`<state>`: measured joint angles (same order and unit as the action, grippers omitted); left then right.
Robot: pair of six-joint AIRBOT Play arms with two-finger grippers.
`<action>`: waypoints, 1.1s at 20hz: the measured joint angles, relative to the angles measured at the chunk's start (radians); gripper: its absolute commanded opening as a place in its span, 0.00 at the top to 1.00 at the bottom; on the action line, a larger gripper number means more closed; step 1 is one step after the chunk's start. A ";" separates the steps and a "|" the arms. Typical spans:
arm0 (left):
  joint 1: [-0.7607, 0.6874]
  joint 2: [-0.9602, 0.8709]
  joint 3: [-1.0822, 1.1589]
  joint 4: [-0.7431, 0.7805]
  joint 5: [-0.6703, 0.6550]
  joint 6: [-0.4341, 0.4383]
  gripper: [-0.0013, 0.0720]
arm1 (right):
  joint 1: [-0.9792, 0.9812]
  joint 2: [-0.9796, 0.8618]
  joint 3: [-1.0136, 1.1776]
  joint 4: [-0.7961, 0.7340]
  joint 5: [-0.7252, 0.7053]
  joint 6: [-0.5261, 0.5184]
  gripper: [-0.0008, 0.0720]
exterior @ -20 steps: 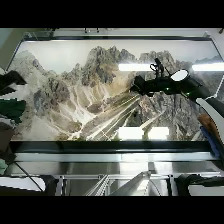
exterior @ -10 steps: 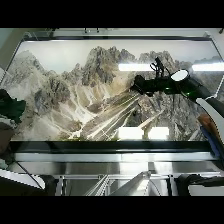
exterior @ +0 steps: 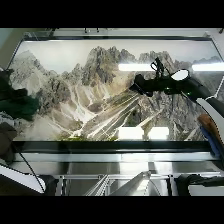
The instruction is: Fold the shirts.
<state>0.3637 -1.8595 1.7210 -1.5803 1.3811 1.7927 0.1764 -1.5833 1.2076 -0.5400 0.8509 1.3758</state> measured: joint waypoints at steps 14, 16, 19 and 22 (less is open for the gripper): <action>-0.479 0.419 0.084 -0.900 0.124 0.175 0.96 | -0.326 0.025 0.000 0.002 0.386 -0.110 0.95; -0.482 0.432 -0.040 -0.906 0.106 0.176 0.96 | -0.364 0.027 0.000 0.002 0.439 -0.121 0.95; -0.488 0.399 -0.198 -0.916 0.046 0.188 0.97 | -0.405 0.030 0.000 0.002 0.515 -0.132 0.95; -0.484 0.329 -0.282 -0.922 0.021 0.195 0.96 | -0.435 0.030 0.000 0.002 0.567 -0.136 0.95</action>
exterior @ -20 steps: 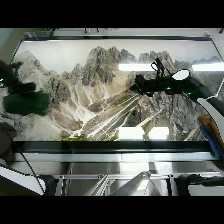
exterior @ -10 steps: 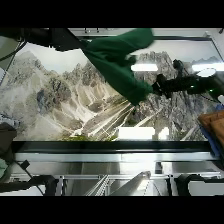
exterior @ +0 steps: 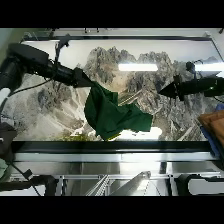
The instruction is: Fold the shirts.
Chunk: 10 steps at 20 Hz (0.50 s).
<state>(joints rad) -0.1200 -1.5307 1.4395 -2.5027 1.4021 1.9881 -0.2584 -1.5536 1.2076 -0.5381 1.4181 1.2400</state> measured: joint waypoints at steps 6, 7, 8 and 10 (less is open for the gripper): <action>0.078 -0.097 -0.029 0.013 0.145 -0.052 0.01 | 0.020 -0.004 -0.004 -0.023 0.085 -0.007 0.40; 0.097 -0.094 -0.053 0.043 0.169 -0.077 0.01 | 0.048 -0.003 -0.014 -0.031 0.088 -0.015 0.40; 0.111 -0.083 -0.087 0.071 0.180 -0.095 0.01 | 0.084 -0.003 -0.027 -0.041 0.081 -0.027 0.40; 0.135 -0.037 -0.198 0.113 0.176 -0.116 0.01 | 0.169 -0.008 -0.051 -0.063 0.032 -0.050 0.40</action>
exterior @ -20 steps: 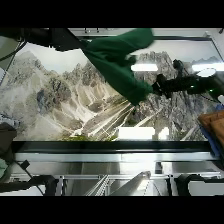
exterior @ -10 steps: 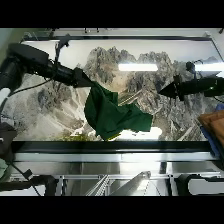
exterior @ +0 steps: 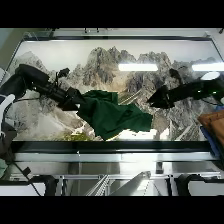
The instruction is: Fold the shirts.
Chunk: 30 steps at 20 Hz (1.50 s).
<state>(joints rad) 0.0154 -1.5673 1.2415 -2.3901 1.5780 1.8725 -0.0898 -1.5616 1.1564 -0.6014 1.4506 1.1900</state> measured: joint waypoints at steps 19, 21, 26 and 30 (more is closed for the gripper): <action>-0.284 0.108 -0.290 0.008 -0.531 -0.013 0.97 | 0.373 -0.229 -0.025 0.373 -0.254 -0.180 0.95; -0.309 0.072 -0.219 0.008 -0.510 -0.006 0.97 | 0.365 -0.205 -0.025 0.385 -0.223 -0.194 0.95; -0.220 0.212 0.010 -0.036 -0.386 0.002 0.97 | 0.216 0.069 -0.022 0.450 -0.146 -0.264 0.95; -0.081 0.493 0.253 -0.109 -0.339 0.005 0.96 | 0.023 0.467 -0.007 0.600 -0.144 -0.378 0.95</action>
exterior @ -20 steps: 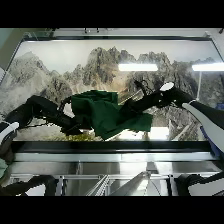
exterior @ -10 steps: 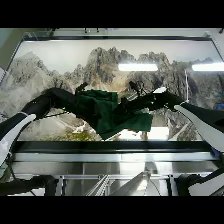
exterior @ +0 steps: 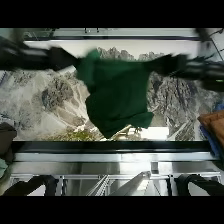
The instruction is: Fold the shirts.
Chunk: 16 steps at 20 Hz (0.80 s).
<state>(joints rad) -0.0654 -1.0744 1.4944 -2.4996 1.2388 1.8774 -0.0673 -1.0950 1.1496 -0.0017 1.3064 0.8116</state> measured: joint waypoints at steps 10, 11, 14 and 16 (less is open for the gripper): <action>0.141 0.046 0.470 0.038 0.013 -0.030 0.96 | -0.123 0.296 0.159 -0.006 -0.284 -0.071 0.95; 0.115 0.005 0.448 0.033 0.040 -0.029 0.96 | -0.104 0.243 0.160 -0.034 -0.283 -0.055 0.95; 0.053 -0.120 0.336 0.084 0.049 -0.019 0.96 | -0.045 0.033 0.163 -0.120 -0.293 -0.008 0.95; 0.029 -0.212 0.236 0.101 0.063 -0.005 0.96 | -0.017 -0.124 0.163 -0.182 -0.319 0.009 0.95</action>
<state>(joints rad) -0.0368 -1.2861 1.7302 -2.3985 1.3014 1.8725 -0.0845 -1.2186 1.3125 -0.1833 0.9878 0.8204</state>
